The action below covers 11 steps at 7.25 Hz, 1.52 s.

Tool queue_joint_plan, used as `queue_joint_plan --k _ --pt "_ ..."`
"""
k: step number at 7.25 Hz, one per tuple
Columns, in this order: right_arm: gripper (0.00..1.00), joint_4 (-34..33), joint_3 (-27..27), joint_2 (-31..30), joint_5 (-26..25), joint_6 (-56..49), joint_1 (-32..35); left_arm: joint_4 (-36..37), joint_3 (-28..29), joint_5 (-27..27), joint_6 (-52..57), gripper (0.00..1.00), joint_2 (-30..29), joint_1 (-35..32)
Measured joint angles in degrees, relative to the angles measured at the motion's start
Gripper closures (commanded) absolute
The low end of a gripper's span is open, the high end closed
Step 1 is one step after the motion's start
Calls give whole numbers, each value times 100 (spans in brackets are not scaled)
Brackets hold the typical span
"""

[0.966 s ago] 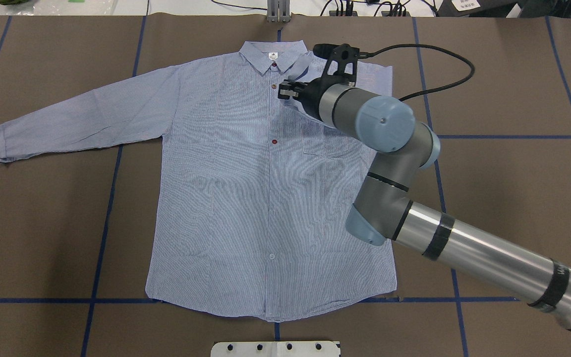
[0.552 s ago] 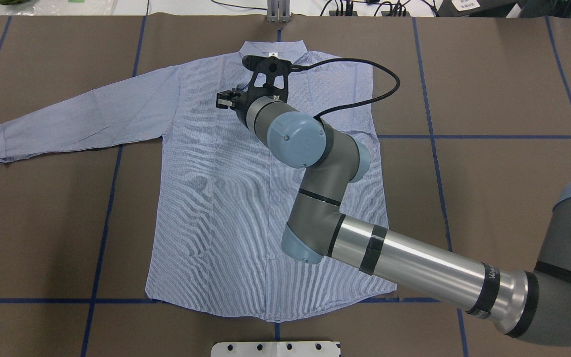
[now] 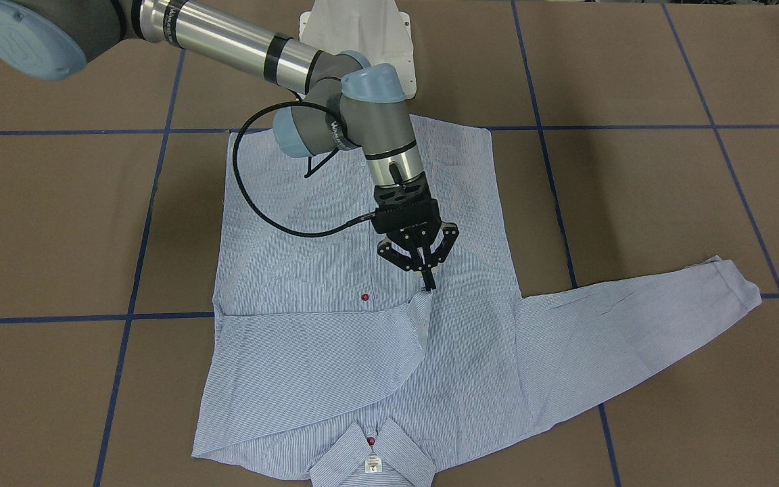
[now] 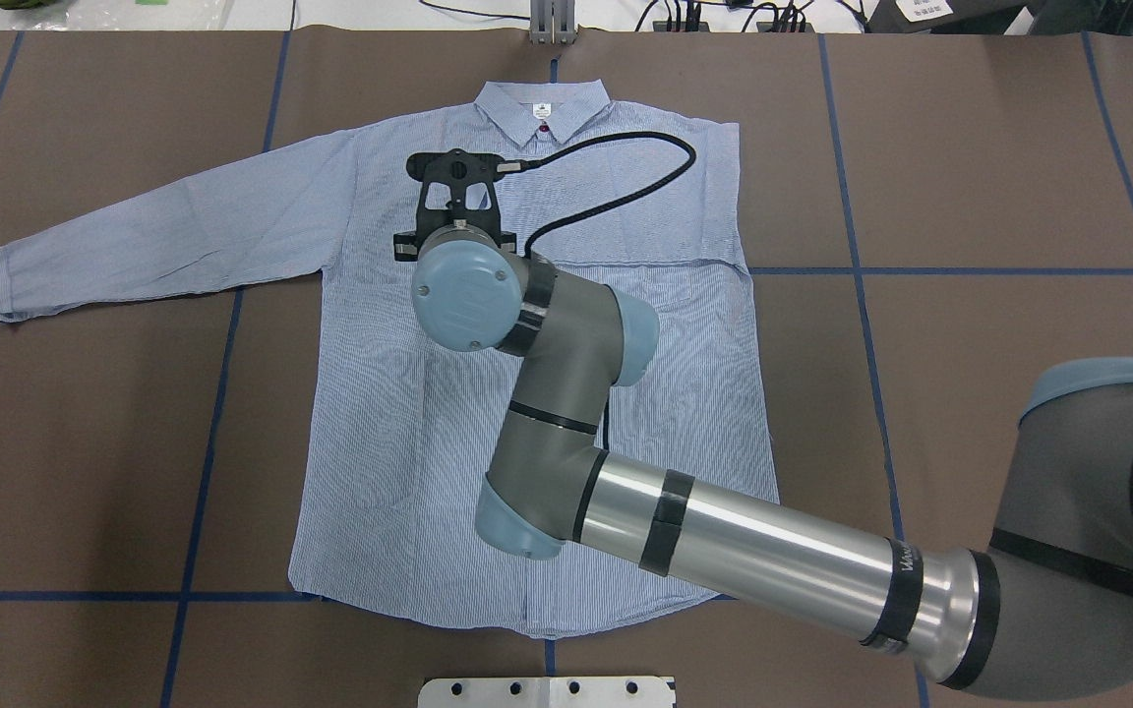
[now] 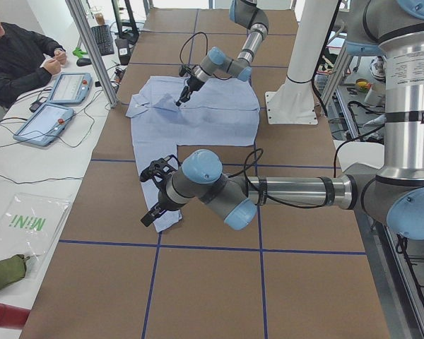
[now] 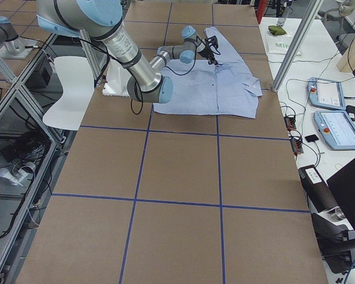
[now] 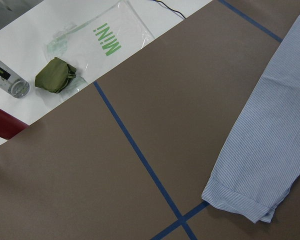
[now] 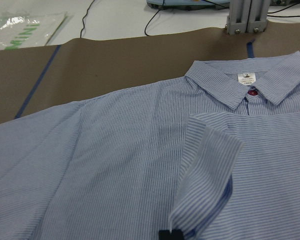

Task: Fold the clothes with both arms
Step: 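Carry the cuff with the right gripper across the shirt toward the collar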

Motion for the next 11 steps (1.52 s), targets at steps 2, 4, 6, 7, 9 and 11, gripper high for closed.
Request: queue_joint_plan --k 2,4,6,7,9,11 --pt "51 -1346 -126 513 -63 -419 -66 0 8 1 0 0 0 0" --pt "20 -1619 -652 1022 -158 -656 -89 0 13 -5 0 0 6 0" --pt "1 -1684 -808 1182 -156 -686 -68 0 27 -2 -4 0 7 1" --pt "0 -1686 -802 1191 -47 -658 12 -2 88 0 -17 0 -11 5" --pt "0 -1737 -722 1087 1114 -592 560 -180 227 8 -586 0 -76 22" --pt "0 -1890 91 353 2457 -843 1271 -666 500 14 -1237 0 -89 208"
